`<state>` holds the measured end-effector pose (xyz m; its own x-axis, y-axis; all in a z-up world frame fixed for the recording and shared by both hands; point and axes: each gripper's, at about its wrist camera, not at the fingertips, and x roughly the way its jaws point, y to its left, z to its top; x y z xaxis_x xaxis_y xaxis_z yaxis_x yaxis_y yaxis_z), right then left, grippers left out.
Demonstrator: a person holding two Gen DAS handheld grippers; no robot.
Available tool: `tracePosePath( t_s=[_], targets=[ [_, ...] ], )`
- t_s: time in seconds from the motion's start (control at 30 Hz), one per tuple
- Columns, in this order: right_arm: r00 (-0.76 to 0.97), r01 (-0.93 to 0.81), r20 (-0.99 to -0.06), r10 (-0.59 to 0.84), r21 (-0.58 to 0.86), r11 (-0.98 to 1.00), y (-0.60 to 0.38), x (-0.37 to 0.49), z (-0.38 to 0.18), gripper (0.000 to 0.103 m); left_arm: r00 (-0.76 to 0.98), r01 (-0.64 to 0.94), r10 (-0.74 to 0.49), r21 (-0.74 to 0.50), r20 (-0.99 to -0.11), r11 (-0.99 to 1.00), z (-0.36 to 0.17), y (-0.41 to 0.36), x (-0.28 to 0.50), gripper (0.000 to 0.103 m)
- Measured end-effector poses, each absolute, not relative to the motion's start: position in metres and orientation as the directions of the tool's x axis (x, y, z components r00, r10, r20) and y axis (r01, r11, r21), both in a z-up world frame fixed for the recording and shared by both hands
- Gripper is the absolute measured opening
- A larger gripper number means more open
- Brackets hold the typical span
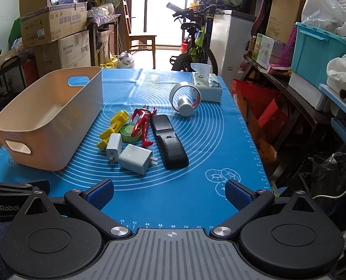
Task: Organize rigid objects
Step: 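Move the left tool to the basket rim while the right tool approaches the white square charger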
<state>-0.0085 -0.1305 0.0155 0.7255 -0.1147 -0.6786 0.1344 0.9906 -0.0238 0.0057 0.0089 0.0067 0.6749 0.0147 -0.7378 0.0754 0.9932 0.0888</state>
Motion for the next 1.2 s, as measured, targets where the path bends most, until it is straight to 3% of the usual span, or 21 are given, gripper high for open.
tracePosePath(
  t_s=[0.27, 0.57, 1.1, 1.13, 1.2],
  targets=[
    [0.732, 0.105, -0.675, -0.087, -0.014, 0.994, -0.123, 0.006, 0.024, 0.101, 0.674, -0.007, 0.054, 0.068, -0.737, 0.998, 0.032, 0.036, 0.032, 0.102],
    [0.746, 0.106, -0.660, -0.088, -0.012, 0.994, -0.114, 0.046, 0.030, 0.101, 0.716, -0.026, 0.119, 0.144, -0.688, 0.989, 0.061, 0.067, 0.085, 0.102],
    [0.640, 0.157, -0.754, -0.149, -0.063, 0.986, -0.112, 0.119, -0.024, 0.100, 0.595, -0.027, 0.154, 0.172, -0.789, 0.985, 0.028, 0.140, 0.199, 0.101],
    [0.631, 0.155, -0.762, -0.149, -0.065, 0.986, -0.111, 0.123, -0.030, 0.100, 0.582, -0.032, 0.158, 0.171, -0.798, 0.985, 0.023, 0.145, 0.204, 0.099],
    [0.611, 0.150, -0.778, -0.147, -0.068, 0.986, -0.108, 0.128, -0.040, 0.098, 0.565, -0.052, 0.161, 0.160, -0.809, 0.986, 0.019, 0.154, 0.211, 0.080]
  ],
)
